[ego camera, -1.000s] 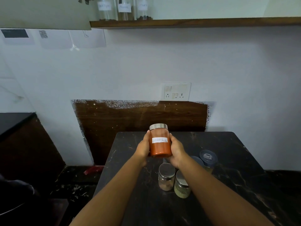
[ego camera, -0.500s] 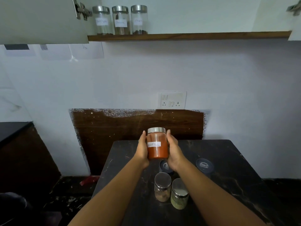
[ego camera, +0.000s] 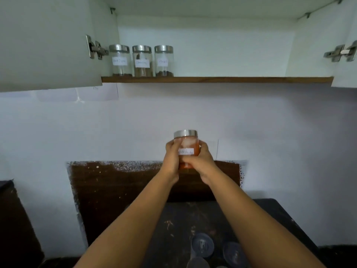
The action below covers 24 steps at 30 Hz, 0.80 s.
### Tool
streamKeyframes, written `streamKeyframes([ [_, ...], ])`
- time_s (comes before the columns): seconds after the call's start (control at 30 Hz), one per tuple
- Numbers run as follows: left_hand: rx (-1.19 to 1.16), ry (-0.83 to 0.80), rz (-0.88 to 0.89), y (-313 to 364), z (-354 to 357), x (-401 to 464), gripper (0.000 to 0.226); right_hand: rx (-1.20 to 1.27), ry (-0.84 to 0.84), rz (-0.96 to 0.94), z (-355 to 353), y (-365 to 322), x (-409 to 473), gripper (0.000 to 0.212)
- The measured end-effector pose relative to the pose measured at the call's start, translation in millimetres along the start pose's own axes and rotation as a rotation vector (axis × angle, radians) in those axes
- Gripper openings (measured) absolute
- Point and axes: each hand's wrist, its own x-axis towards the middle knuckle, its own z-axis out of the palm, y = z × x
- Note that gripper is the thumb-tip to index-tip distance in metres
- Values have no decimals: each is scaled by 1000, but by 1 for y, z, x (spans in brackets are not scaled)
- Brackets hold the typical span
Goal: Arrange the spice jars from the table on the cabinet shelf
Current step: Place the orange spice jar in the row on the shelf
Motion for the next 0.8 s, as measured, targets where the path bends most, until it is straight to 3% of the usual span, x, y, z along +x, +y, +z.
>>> streamKeyframes([
  [0.27, 81, -85, 344, 116, 38, 58, 36, -52, 155, -413, 8, -113, 31, 89],
  [0.47, 285, -5, 711, 168, 62, 106, 49, -274, -62, -572, -10, -190, 72, 89],
  [0.57, 388, -49, 757, 193, 65, 134, 52, -412, -60, -618, -14, -217, 103, 97],
  [0.63, 589, -56, 776, 206, 62, 157, 42, -559, 23, -655, -16, -229, 128, 103],
  [0.67, 804, 12, 798, 209, 57, 169, 40, -641, 55, -658, -17, -233, 141, 105],
  [0.73, 1320, 318, 807, 202, 39, 188, 42, -734, 102, -630, -19, -234, 170, 103],
  [0.8, 1586, 477, 854, 188, 19, 200, 49, -764, 151, -527, -18, -230, 199, 94],
])
